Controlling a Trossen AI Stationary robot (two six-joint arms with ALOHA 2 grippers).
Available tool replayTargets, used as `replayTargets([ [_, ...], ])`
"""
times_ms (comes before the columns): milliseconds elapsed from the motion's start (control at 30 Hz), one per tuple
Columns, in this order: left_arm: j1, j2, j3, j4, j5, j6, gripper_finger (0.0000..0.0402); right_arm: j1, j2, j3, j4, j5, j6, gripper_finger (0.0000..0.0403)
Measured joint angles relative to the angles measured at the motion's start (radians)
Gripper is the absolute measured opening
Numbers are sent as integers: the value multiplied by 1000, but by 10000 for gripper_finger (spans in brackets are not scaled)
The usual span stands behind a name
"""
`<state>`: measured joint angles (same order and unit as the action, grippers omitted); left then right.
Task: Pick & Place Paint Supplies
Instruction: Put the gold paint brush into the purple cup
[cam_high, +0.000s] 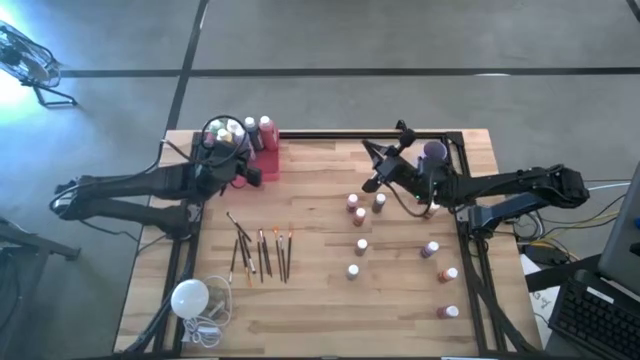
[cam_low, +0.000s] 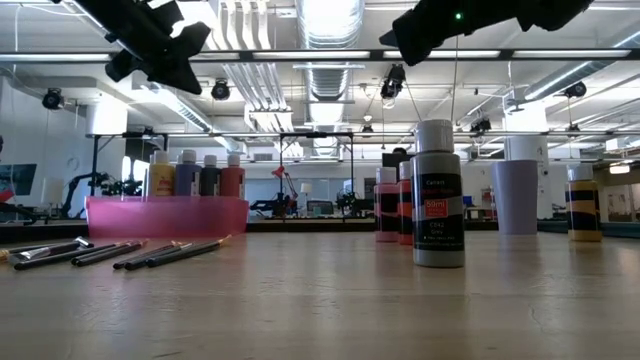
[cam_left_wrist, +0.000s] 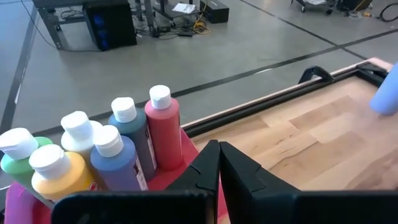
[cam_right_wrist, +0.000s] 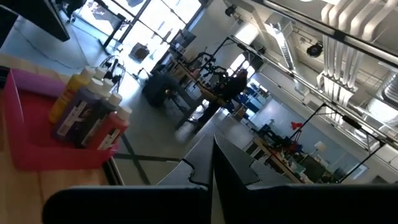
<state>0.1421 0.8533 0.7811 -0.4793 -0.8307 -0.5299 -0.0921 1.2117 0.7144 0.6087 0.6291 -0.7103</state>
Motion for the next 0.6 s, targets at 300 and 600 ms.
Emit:
replayTargets([
  [300,3,31,0,0,-3,72,16,0,24,28,-31,4,48,8],
  [600,46,33,8,1,-7,115,14,-1,-3,18,-31,234,114,8],
])
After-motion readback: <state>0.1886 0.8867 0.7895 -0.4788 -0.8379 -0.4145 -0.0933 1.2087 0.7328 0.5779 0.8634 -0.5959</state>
